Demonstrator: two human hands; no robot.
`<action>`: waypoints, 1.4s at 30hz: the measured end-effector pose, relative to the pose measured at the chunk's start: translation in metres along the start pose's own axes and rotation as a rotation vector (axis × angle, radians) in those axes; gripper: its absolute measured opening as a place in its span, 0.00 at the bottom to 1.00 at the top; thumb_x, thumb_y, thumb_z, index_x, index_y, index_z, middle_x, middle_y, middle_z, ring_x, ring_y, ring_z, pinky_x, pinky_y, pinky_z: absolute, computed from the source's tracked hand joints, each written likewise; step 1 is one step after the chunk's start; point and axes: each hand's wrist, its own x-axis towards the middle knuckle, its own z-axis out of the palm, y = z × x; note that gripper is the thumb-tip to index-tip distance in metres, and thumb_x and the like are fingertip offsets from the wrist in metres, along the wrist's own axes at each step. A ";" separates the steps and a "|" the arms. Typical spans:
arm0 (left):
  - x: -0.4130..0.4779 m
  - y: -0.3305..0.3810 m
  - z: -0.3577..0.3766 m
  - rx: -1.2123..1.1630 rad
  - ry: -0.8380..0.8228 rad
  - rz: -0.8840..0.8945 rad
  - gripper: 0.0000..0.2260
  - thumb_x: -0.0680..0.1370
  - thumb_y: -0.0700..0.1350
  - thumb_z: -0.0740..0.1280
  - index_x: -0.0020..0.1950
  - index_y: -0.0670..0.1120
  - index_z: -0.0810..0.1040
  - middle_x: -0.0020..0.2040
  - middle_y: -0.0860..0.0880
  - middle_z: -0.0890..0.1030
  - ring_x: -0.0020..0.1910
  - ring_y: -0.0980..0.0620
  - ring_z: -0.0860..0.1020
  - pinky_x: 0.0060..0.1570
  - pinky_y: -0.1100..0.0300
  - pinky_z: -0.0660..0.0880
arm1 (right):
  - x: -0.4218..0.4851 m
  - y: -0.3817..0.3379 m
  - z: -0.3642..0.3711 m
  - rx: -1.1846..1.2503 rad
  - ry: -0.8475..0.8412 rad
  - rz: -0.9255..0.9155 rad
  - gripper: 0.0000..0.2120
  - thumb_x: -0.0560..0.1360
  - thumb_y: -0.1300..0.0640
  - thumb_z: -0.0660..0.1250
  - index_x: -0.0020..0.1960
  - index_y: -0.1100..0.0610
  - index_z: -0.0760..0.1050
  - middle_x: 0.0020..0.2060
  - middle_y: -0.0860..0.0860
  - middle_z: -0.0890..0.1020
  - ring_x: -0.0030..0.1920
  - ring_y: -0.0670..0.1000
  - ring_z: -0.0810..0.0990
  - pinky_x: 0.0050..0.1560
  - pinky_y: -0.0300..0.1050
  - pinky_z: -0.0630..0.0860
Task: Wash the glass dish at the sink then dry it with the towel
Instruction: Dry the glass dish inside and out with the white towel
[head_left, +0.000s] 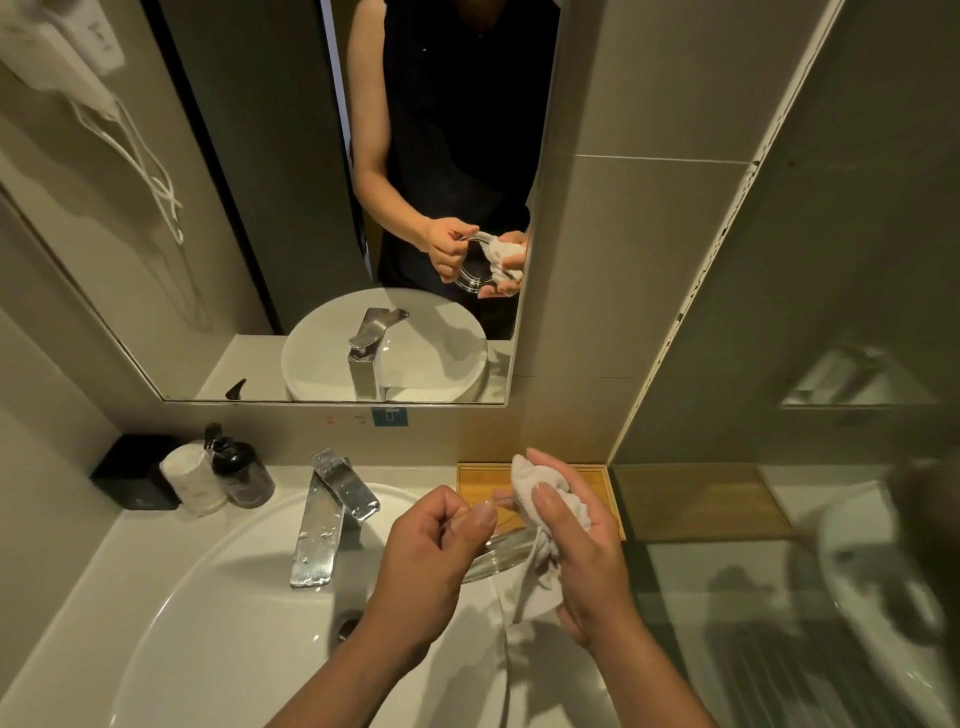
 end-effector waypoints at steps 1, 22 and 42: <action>0.000 0.001 -0.001 0.013 -0.050 0.009 0.17 0.73 0.60 0.70 0.34 0.50 0.71 0.32 0.50 0.69 0.34 0.52 0.66 0.35 0.61 0.65 | -0.002 0.001 0.000 0.004 0.020 -0.006 0.23 0.73 0.42 0.74 0.66 0.45 0.80 0.58 0.57 0.85 0.58 0.61 0.85 0.59 0.64 0.82; 0.009 0.025 -0.001 0.375 -0.214 0.085 0.09 0.82 0.44 0.65 0.43 0.44 0.77 0.33 0.58 0.75 0.35 0.59 0.71 0.40 0.62 0.68 | -0.006 -0.012 0.005 -0.099 0.174 -0.264 0.19 0.71 0.43 0.72 0.60 0.47 0.83 0.58 0.50 0.83 0.55 0.53 0.84 0.49 0.44 0.83; 0.008 0.023 -0.001 0.205 -0.159 0.038 0.14 0.80 0.52 0.67 0.37 0.50 0.72 0.31 0.58 0.70 0.33 0.57 0.66 0.36 0.64 0.67 | -0.006 -0.007 0.007 -0.242 0.133 -0.489 0.20 0.79 0.49 0.64 0.70 0.44 0.76 0.73 0.43 0.76 0.72 0.47 0.74 0.67 0.36 0.74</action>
